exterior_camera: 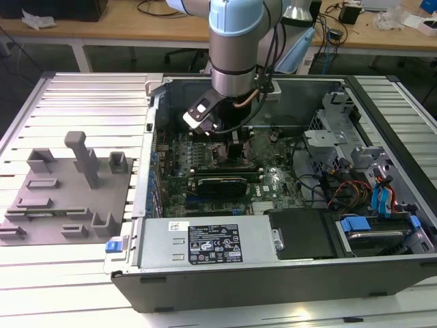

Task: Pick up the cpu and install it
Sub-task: 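Place the cpu into insertion slot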

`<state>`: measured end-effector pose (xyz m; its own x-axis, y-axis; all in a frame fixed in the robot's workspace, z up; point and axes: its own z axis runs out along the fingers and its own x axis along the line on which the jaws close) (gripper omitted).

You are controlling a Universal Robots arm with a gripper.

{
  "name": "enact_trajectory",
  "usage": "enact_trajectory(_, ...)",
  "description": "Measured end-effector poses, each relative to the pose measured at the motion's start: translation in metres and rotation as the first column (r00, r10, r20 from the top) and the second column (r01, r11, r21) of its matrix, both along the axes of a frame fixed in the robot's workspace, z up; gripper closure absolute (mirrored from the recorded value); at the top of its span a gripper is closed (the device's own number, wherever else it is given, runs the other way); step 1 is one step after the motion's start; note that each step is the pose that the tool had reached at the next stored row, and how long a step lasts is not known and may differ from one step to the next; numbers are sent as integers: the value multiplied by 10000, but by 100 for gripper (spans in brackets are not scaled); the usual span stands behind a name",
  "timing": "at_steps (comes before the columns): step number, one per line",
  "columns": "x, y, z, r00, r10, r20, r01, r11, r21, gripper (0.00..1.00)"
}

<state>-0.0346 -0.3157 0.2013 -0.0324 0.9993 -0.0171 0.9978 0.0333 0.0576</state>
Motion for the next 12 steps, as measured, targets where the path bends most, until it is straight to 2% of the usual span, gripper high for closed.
enact_trajectory(12, 1, 0, -31, 9995, -308, 0, 308, 9995, 19, 45)
